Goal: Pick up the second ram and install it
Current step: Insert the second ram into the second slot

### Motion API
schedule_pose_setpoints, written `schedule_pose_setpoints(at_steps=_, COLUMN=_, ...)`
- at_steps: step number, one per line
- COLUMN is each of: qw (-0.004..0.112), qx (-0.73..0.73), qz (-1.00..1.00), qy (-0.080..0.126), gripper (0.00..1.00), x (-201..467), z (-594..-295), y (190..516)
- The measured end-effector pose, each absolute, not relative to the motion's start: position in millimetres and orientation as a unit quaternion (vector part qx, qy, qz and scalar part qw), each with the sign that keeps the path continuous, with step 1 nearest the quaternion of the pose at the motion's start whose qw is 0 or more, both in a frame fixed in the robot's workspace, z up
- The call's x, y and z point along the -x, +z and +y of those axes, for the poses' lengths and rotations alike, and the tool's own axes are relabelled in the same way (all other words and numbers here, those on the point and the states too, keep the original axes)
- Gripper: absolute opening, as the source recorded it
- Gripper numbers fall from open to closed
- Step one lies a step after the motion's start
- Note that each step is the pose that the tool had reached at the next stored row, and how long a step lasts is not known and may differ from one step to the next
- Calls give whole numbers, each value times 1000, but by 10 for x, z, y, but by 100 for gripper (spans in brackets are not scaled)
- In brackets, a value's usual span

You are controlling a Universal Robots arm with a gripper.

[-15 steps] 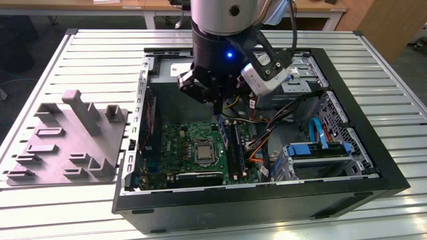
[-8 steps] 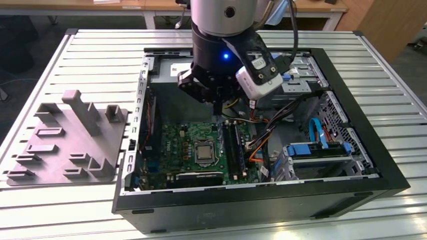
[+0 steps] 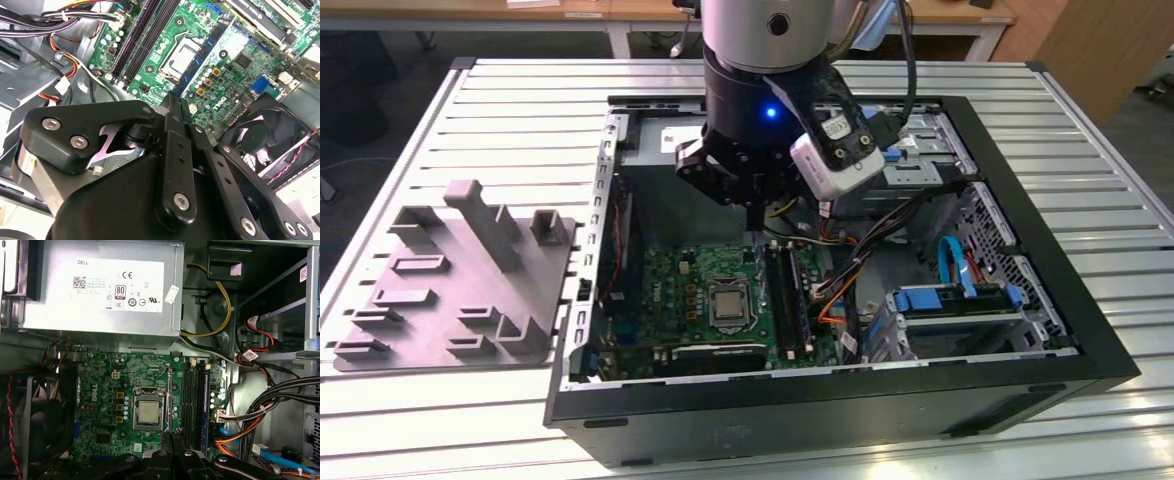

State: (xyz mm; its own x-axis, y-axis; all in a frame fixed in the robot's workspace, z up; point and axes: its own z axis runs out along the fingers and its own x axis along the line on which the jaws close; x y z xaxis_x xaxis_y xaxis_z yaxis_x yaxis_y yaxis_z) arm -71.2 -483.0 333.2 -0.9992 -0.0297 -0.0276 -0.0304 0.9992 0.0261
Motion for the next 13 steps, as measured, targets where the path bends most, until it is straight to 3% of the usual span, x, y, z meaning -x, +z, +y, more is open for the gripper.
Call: schedule_pose_setpoints(at_steps=13, qw=14, qx=15, qz=1000, qy=13, gripper=12, x=615, z=-4830, y=3299)
